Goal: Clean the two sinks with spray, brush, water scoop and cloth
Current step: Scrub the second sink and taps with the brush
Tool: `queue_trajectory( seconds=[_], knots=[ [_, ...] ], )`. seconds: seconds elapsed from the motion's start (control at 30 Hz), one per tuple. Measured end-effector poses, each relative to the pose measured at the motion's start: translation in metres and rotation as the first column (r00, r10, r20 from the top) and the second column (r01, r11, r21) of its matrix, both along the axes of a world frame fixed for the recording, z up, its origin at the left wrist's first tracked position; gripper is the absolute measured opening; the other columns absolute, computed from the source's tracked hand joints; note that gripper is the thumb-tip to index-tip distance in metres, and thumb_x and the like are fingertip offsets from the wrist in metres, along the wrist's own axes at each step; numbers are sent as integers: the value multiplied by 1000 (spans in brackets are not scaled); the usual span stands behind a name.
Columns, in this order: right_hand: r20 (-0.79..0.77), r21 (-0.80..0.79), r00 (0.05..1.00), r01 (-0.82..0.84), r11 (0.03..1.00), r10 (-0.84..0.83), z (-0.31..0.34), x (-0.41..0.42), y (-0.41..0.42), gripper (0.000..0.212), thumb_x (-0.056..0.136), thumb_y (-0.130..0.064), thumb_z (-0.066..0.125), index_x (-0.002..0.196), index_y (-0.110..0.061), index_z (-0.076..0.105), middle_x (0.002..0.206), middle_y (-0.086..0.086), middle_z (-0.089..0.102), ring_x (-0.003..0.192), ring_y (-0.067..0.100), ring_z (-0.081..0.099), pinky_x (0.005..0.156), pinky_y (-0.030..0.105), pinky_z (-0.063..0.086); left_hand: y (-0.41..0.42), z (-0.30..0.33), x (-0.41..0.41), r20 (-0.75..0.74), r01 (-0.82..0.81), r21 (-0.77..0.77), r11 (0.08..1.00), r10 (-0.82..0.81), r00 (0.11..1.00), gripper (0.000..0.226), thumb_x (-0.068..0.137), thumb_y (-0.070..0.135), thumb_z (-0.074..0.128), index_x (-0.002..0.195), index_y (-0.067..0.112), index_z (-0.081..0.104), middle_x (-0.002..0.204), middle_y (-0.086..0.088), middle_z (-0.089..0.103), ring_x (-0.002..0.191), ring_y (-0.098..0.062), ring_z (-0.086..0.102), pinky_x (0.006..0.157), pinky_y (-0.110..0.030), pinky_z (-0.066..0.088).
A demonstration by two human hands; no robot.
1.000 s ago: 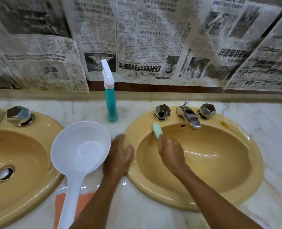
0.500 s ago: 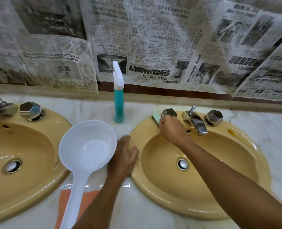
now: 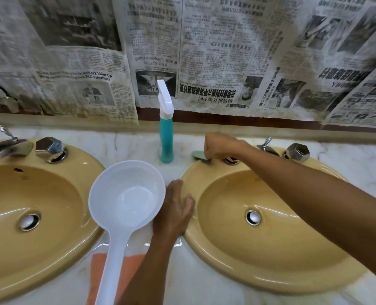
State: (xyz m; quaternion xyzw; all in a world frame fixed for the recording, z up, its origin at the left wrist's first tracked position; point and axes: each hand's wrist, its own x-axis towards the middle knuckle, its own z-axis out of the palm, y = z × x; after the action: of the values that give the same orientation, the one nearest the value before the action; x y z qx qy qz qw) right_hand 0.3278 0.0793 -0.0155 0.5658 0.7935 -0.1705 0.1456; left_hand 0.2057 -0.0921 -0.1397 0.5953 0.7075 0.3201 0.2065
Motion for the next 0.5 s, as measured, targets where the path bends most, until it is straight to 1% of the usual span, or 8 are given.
queue_trajectory(
  seconds=[0.07, 0.1, 0.17, 0.2, 0.27, 0.37, 0.43, 0.5],
  knots=[
    [41, 82, 999, 21, 996, -24, 6, 6, 6, 7, 88, -11, 57, 92, -11, 52, 81, 6, 57, 75, 24, 56, 58, 34, 41, 0, 1, 0, 9, 2, 0, 1000, -2, 1000, 53, 91, 42, 40, 136, 15, 48, 135, -4, 54, 120, -14, 38, 105, -25, 27],
    [33, 102, 999, 12, 995, -16, 4, 7, 3, 8, 90, -16, 57, 91, -12, 51, 82, 6, 56, 74, 24, 56, 59, 34, 41, 0, 1, 0, 10, 2, 5, 1000, -2, 1000, 53, 91, 41, 41, 136, 15, 48, 135, -4, 54, 119, -13, 37, 104, -24, 26],
    [-25, 55, 999, -26, 998, 27, -4, 5, -13, 24, 92, -22, 55, 72, -16, 44, 70, 4, 47, 61, 22, 46, 57, 32, 38, -1, 0, -1, 7, 2, 20, 1000, -2, 1000, 53, 91, 43, 40, 136, 15, 49, 134, -4, 55, 119, -13, 38, 103, -23, 27],
    [-82, 12, 996, -21, 1000, 22, -11, 4, -22, 29, 89, -18, 54, 63, -17, 41, 64, 4, 43, 56, 22, 40, 57, 32, 36, -1, 0, -1, 1, 3, 23, 1000, -3, 1000, 56, 90, 46, 37, 136, 15, 48, 135, -3, 54, 120, -13, 38, 104, -23, 27],
    [-126, 22, 992, 34, 999, -31, -21, 12, -26, 28, 83, -11, 52, 56, -16, 46, 61, 5, 47, 56, 25, 41, 57, 34, 36, 0, 0, 0, -3, 4, 20, 1000, -4, 1000, 61, 88, 51, 31, 136, 16, 48, 135, -3, 54, 120, -12, 37, 104, -24, 26],
    [-187, 139, 964, 217, 966, -190, -29, 28, -21, 22, 83, -12, 49, 62, -17, 52, 73, 4, 54, 68, 30, 52, 58, 33, 38, 2, -1, 1, 7, 7, 11, 1000, -7, 1000, 65, 87, 53, 28, 136, 15, 48, 137, -4, 53, 122, -13, 36, 107, -26, 27],
    [-219, 168, 963, 196, 966, -158, -38, 28, -40, 25, 88, -13, 48, 67, -17, 60, 71, 5, 55, 69, 30, 53, 58, 33, 38, 1, -2, 0, 8, 5, 15, 1000, -5, 1000, 65, 87, 52, 29, 135, 14, 49, 137, -4, 53, 122, -15, 38, 107, -26, 27],
    [-233, 154, 971, 92, 984, -54, -45, 28, -67, 24, 94, -20, 49, 89, -14, 73, 78, 9, 64, 72, 31, 58, 58, 37, 44, 1, -2, 0, 3, 6, 25, 1000, -6, 1000, 63, 87, 51, 30, 133, 13, 50, 134, -6, 55, 119, -16, 39, 105, -26, 28]
  ],
)
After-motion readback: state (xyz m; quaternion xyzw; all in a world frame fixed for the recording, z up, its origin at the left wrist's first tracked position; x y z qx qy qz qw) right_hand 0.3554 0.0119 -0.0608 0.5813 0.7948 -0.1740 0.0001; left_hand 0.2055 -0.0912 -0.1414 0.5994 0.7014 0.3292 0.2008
